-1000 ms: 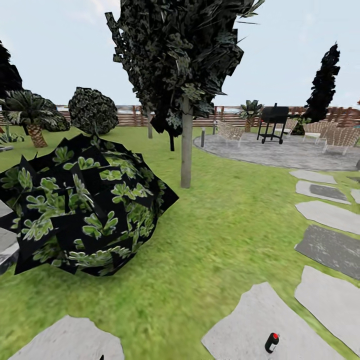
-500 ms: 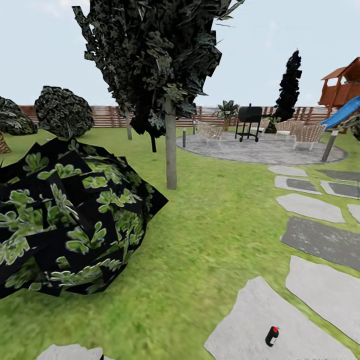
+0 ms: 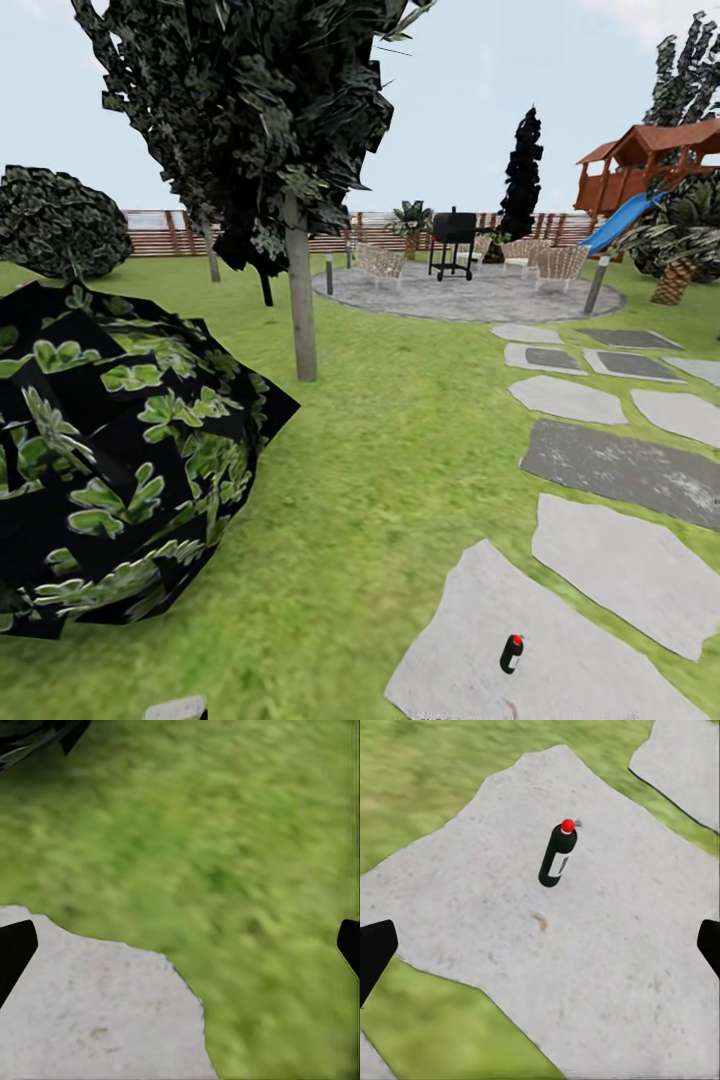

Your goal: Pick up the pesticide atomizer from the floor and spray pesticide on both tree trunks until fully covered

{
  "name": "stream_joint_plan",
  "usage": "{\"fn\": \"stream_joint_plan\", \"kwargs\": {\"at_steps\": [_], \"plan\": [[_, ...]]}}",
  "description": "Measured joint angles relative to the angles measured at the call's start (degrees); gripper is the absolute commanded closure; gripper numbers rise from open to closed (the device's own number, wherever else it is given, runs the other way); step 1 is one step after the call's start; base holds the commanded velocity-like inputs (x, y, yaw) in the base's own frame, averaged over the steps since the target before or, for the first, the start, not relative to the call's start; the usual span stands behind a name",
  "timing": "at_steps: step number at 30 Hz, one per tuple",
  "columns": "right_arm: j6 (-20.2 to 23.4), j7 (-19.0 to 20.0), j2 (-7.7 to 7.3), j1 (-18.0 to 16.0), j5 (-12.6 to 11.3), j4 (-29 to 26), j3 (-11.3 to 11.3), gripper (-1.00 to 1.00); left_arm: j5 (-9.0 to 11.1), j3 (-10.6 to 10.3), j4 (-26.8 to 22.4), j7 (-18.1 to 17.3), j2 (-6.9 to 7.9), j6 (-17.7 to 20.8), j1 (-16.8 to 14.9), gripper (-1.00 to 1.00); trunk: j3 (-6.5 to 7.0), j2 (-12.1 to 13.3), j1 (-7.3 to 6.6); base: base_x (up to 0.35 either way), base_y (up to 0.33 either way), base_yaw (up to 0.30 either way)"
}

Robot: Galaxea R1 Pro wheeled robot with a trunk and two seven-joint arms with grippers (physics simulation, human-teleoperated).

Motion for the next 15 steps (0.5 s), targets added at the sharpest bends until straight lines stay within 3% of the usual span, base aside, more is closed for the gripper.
{"fn": "stream_joint_plan", "kwargs": {"at_steps": [15], "plan": [[0.0,0.03,0.0,0.0,0.0,-0.08,0.0,-1.0,0.0,0.0,0.0,0.0,0.0,0.0,0.0,-1.0,0.0,0.0,0.0,0.0,0.0,-0.265]]}}
